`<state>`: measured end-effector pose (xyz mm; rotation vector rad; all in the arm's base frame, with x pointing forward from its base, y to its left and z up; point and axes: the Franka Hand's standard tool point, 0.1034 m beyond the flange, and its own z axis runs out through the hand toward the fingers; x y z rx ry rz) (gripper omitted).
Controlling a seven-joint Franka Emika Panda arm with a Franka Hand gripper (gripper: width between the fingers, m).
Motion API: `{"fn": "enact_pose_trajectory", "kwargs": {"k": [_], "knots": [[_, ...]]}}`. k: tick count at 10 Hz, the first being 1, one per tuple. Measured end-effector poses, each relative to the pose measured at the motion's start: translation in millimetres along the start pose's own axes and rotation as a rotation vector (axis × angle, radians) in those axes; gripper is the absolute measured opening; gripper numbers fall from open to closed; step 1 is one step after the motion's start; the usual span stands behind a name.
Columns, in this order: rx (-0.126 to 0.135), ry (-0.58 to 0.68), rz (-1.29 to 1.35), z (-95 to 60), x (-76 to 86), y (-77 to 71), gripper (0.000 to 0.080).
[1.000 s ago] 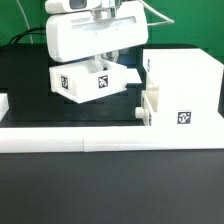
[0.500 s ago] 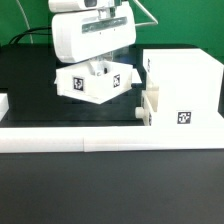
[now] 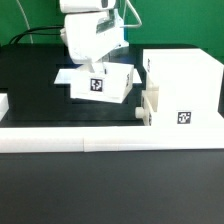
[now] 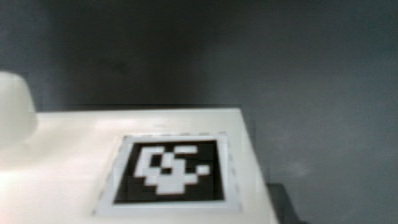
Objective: Assemble drawer
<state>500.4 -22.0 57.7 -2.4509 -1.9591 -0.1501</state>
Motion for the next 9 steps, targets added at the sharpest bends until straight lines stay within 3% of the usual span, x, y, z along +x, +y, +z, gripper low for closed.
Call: {"fn": "enact_pose_trajectory", "kwargs": {"k": [2, 4, 9], "knots": [[0.012, -0.008, -0.039, -2.5, 2.4, 13.1, 0.0042], [0.042, -0.011, -0.041, -1.5, 6.4, 21.5, 0.0042], [0.058, -0.010, -0.068, 3.0, 6.3, 24.0, 0.0042]]}}
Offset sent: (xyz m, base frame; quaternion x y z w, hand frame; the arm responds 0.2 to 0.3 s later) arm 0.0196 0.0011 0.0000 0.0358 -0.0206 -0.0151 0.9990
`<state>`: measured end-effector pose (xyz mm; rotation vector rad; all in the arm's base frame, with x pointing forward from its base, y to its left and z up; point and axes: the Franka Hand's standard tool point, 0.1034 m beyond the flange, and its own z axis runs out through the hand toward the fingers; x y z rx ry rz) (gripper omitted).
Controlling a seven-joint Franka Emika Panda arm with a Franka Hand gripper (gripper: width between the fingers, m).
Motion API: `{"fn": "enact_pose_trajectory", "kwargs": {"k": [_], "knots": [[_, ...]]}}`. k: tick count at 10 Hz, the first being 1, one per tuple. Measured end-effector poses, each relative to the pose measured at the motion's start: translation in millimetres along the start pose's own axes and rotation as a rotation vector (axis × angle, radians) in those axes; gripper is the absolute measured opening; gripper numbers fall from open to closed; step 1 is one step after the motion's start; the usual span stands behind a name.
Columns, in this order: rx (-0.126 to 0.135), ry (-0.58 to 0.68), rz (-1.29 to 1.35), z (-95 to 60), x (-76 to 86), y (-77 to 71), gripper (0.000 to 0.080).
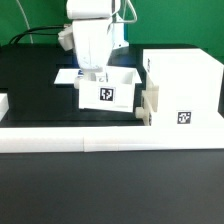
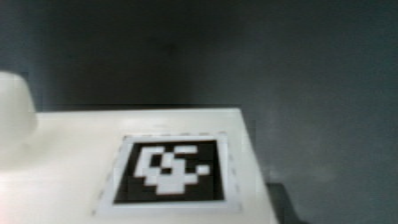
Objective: Assemble drawer
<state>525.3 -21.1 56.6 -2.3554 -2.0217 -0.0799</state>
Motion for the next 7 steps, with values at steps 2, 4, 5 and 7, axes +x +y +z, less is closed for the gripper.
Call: {"fn": "enact_pose_trajectory", "kwargs": {"k": [2, 4, 5, 7], "knots": [[-0.005, 0.001, 0.003, -3.2, 3.4, 7.1, 0.0042], [-0.021, 0.003, 0.010, -2.9, 6.4, 8.1, 0.0042], [-0.025, 0.004, 0.012, -3.0, 6.0, 8.5, 0.0042], [-0.031, 0.005, 0.007, -2.1, 9.5, 7.4, 0.0042]]}}
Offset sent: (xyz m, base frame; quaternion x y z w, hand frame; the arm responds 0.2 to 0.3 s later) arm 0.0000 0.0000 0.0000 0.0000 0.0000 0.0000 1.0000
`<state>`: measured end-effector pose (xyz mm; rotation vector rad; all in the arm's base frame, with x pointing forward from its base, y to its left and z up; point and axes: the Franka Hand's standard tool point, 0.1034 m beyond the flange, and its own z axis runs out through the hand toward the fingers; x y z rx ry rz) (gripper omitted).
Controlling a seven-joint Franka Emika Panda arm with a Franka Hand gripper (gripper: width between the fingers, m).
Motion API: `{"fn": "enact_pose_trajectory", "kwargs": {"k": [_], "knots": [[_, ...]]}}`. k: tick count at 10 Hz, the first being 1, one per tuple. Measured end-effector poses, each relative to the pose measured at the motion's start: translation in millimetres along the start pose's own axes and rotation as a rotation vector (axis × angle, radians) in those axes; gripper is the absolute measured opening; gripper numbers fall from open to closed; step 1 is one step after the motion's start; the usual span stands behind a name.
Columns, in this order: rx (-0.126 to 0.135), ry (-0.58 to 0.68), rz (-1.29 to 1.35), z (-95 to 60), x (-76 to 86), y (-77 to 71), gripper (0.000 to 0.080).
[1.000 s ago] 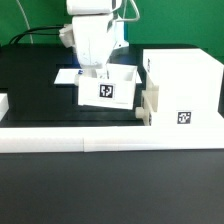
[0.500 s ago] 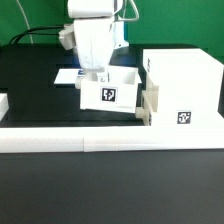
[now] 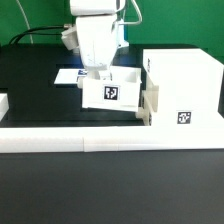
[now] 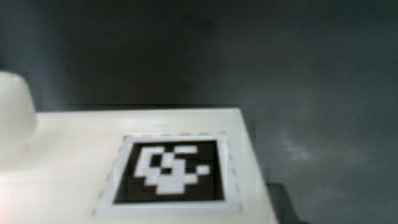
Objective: Assemble drawer
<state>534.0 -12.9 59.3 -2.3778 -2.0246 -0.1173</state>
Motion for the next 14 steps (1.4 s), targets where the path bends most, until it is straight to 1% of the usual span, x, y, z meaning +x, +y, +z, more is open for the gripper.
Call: {"fn": "enact_pose_trajectory", "kwargs": {"k": [2, 4, 7, 9, 12, 14], "knots": [[0.002, -0.001, -0.011, -0.8, 6.8, 0.2, 0.0042], [0.020, -0.005, -0.020, -0.2, 9.2, -1.9, 0.0042], [0.022, -0.005, -0.017, 0.3, 8.0, -2.6, 0.0042], [0.003, 0.000, -0.022, 1.2, 11.1, -3.0, 0.0042], [0.015, -0.003, -0.023, 0.8, 11.3, -3.4, 0.0042], [0.017, -0.003, -0.022, 0.9, 10.9, -3.6, 0.0042]]}}
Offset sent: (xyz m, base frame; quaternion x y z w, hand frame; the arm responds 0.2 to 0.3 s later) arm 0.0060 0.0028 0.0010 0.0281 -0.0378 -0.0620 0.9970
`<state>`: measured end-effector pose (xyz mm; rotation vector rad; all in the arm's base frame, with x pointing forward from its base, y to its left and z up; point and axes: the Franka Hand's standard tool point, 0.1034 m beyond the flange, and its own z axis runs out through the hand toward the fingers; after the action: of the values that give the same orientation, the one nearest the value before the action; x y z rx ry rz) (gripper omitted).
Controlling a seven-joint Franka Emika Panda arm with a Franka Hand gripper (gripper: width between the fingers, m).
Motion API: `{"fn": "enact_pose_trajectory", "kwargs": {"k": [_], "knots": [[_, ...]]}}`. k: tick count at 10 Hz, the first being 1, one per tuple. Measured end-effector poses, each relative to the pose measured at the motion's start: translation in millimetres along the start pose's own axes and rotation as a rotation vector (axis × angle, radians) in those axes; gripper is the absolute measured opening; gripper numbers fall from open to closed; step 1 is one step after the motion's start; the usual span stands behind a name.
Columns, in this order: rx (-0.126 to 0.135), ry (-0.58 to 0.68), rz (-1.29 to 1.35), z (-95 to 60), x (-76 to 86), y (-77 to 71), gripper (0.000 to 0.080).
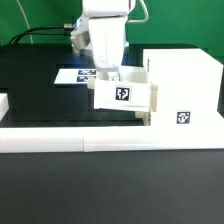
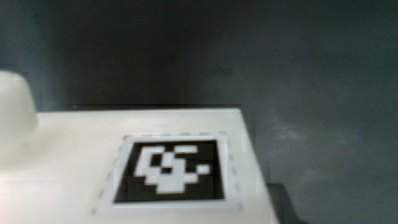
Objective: Assemble drawer
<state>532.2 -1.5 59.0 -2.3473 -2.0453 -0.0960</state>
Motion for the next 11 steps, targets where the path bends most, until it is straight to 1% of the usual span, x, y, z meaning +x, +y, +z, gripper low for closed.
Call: {"fn": "enact_pose_trajectory", "kwargs": {"k": [3, 4, 5, 11], "knots": [[0.001, 0.000, -0.015, 0.1, 2.5, -0.2, 0.0043], [0.024, -0.003, -0.028, 0.1, 3.6, -1.2, 0.0043], [0.040, -0.005, -0.032, 0.3, 4.7, -0.2, 0.0043], [0.041, -0.004, -0.040, 1.6, 2.7, -0.9, 0.0044]]}}
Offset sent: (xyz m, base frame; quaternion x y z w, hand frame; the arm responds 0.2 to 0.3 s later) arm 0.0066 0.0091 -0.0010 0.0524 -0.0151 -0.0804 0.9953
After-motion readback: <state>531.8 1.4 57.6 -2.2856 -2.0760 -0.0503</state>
